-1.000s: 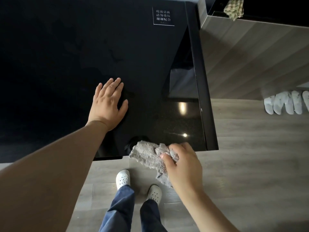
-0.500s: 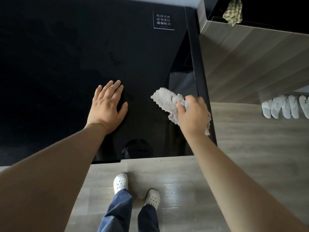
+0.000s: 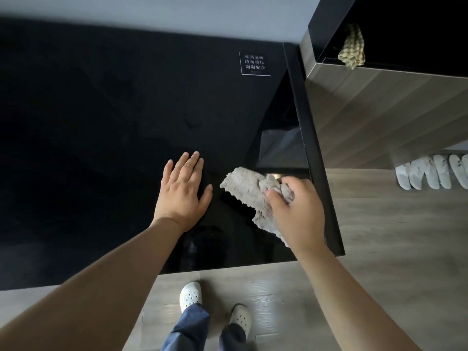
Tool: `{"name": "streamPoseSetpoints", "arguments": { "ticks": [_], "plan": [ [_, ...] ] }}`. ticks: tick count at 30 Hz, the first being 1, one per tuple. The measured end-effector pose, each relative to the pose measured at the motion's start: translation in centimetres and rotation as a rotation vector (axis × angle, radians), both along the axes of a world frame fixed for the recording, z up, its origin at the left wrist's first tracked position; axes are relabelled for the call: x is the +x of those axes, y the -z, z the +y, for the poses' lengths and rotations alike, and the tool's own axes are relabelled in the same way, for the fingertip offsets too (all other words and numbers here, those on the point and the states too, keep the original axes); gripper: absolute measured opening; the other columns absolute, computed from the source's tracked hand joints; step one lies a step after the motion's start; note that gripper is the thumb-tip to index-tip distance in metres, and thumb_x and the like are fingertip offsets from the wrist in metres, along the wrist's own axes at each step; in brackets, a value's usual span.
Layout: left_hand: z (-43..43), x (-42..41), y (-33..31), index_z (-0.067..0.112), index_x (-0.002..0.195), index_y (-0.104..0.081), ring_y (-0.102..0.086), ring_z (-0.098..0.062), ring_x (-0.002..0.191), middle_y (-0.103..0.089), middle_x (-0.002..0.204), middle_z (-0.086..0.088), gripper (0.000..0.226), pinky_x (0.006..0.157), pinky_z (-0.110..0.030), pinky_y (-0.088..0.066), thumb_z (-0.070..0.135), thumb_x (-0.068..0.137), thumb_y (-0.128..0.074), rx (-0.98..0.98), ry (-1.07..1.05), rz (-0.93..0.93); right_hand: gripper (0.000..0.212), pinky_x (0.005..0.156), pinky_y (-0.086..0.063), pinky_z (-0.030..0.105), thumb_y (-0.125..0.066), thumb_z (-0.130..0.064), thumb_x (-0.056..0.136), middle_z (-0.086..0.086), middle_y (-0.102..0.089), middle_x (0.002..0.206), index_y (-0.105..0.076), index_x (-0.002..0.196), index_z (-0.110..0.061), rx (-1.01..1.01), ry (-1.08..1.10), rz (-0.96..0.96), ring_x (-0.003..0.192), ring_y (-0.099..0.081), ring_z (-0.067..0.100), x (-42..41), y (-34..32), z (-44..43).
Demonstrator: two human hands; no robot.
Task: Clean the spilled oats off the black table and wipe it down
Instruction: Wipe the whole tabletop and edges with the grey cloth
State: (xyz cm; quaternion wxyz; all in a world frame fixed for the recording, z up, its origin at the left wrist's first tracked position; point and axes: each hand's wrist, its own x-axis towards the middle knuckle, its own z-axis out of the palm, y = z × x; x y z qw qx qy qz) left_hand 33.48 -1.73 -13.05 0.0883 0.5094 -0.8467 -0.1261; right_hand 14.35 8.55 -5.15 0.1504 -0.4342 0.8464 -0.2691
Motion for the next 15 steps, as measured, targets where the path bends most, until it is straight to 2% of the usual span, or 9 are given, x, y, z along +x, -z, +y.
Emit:
{"name": "streamPoseSetpoints", "arguments": {
  "ticks": [2, 5, 8, 12, 15],
  "plan": [
    [-0.1, 0.0, 0.0, 0.008, 0.145, -0.036, -0.015, -0.02, 0.146, -0.028, 0.155, -0.004, 0.068, 0.12, -0.042, -0.006, 0.049, 0.091, -0.025, 0.019, 0.006, 0.019, 0.024, 0.071, -0.046, 0.027, -0.063, -0.032, 0.088, -0.004, -0.056, 0.102, -0.062, 0.109, -0.021, -0.023, 0.034, -0.021, 0.086, -0.057, 0.014, 0.3, -0.4, -2.7],
    [-0.8, 0.3, -0.3, 0.009, 0.137, -0.049, -0.029, -0.021, 0.141, -0.041, 0.148, -0.003, 0.06, 0.118, -0.039, -0.015, 0.043, 0.089, -0.035, 0.045, -0.004, 0.13, 0.026, 0.067, -0.041, 0.019, -0.06, -0.03, 0.09, -0.005, -0.056, 0.107, -0.057, 0.114, -0.021, -0.062, 0.053, -0.074, 0.087, -0.056, 0.012, 0.6, -0.6, -5.9],
    [-3.2, 0.9, -1.3, 0.012, 0.126, -0.06, -0.047, -0.022, 0.127, -0.054, 0.136, -0.001, 0.046, 0.109, -0.033, -0.023, 0.03, 0.086, -0.046, 0.046, -0.037, 0.256, 0.025, 0.073, -0.044, 0.027, -0.061, -0.031, 0.09, -0.006, -0.058, 0.106, -0.055, 0.112, -0.021, -0.103, 0.031, -0.045, 0.09, -0.055, 0.01, 0.4, -0.5, -8.6],
    [-8.0, 1.8, -2.0, 0.012, 0.129, -0.057, -0.043, -0.023, 0.128, -0.051, 0.137, -0.003, 0.045, 0.114, -0.045, -0.019, 0.028, 0.087, -0.05, 0.001, -0.09, 0.249, 0.018, 0.067, -0.041, 0.027, -0.06, -0.033, 0.091, -0.006, -0.056, 0.102, -0.055, 0.105, -0.023, -0.104, -0.001, -0.035, 0.086, -0.054, 0.011, -1.0, 0.2, -12.8],
    [-12.2, 2.0, -2.1, 0.011, 0.133, -0.053, -0.04, -0.024, 0.132, -0.049, 0.14, -0.004, 0.048, 0.116, -0.047, -0.016, 0.031, 0.09, -0.052, 0.007, -0.104, 0.17, 0.018, 0.072, -0.045, 0.031, -0.059, -0.033, 0.091, -0.005, -0.055, 0.103, -0.056, 0.106, -0.023, -0.115, -0.02, -0.035, 0.086, -0.055, 0.014, -2.4, 0.6, -17.1]
  ]
}}
